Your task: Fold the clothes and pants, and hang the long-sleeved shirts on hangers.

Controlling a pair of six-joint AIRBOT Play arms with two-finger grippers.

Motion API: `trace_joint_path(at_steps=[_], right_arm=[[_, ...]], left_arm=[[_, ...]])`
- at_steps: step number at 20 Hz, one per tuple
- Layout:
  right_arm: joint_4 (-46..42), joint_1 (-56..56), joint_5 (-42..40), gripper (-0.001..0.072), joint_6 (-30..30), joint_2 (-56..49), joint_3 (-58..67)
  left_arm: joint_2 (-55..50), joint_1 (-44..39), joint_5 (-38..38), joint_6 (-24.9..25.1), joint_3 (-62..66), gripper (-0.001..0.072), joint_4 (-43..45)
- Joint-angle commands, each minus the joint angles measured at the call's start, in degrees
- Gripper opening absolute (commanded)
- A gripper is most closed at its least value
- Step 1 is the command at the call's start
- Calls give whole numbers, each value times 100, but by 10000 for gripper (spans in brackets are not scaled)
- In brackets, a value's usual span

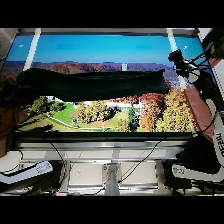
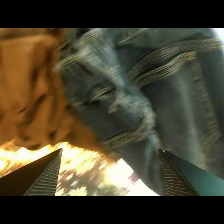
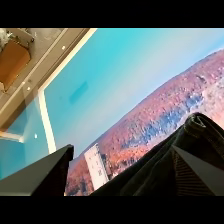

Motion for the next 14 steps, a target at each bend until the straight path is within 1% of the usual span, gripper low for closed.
trace_joint_path(at_steps=[1,5,6,7,9,10,12,14], right_arm=[[197,0,271,694,-13,262,4],[221,0,369,694,-15,413,4],[221,0,376,694,-15,431,4],[221,0,376,694,-15,437,4],[216,-2,365,694,-15,435,4],[210,-2,343,694,-17,435,4],[144,-4,295,694,-17,435,4],[52,-7,293,694,-22,435,4]], left_arm=[[11,352,-345,-254,-24,697,7],[-17,560,-267,-1034,-22,696,-4],[-66,557,-205,-1123,-22,697,-72],[-144,557,-160,-1062,-20,697,-361],[-376,553,-90,-400,-4,699,-1250],[-514,555,-76,-173,2,700,-1646],[-745,553,-33,-105,4,702,-1882],[-909,533,63,98,4,702,-1971]])
